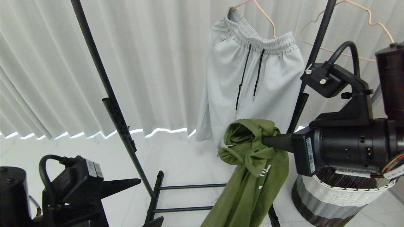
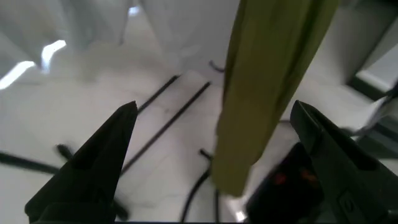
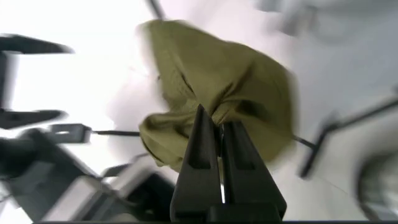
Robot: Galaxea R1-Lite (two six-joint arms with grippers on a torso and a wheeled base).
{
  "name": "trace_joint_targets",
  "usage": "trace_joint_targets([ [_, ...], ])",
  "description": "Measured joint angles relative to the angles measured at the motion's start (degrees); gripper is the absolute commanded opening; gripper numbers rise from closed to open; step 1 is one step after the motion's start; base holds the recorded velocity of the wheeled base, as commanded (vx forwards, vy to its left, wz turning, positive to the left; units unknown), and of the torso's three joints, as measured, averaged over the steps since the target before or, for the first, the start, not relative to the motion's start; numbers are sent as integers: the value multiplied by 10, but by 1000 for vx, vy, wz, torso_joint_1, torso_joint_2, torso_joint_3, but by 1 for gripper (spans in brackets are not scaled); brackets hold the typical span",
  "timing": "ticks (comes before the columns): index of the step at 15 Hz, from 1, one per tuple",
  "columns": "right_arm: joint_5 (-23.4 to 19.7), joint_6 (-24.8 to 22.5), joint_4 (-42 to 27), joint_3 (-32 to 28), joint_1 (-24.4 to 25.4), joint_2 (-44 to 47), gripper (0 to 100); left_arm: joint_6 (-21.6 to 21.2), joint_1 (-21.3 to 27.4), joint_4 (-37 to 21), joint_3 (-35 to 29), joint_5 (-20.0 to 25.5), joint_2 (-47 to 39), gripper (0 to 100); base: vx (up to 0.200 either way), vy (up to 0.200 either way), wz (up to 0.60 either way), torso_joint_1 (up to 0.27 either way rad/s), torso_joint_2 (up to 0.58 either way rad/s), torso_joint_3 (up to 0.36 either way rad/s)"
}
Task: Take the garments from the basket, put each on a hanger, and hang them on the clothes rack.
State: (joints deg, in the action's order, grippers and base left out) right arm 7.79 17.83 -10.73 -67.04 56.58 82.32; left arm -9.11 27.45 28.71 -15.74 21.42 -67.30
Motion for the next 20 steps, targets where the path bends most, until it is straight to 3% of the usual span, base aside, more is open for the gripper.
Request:
trace_joint_targets([
  [3,0,16,44,0,39,29,0,133,53,0,-51,-35,-36,100,0,0,0,0,0,0],
  [6,-1,19,50,0,53,44,0,188,69,0,-79,-49,-69,100,0,0,0,0,0,0],
  [9,-27,18,51,4,55,43,0,183,64,0,-96,-61,-95,100,0,0,0,0,0,0],
  [12,-88,13,51,32,56,18,0,117,61,30,-121,-76,-120,100,0,0,0,0,0,0],
  [20,-109,-24,133,105,64,-14,0,88,64,39,-94,-74,-124,100,0,0,0,0,0,0],
])
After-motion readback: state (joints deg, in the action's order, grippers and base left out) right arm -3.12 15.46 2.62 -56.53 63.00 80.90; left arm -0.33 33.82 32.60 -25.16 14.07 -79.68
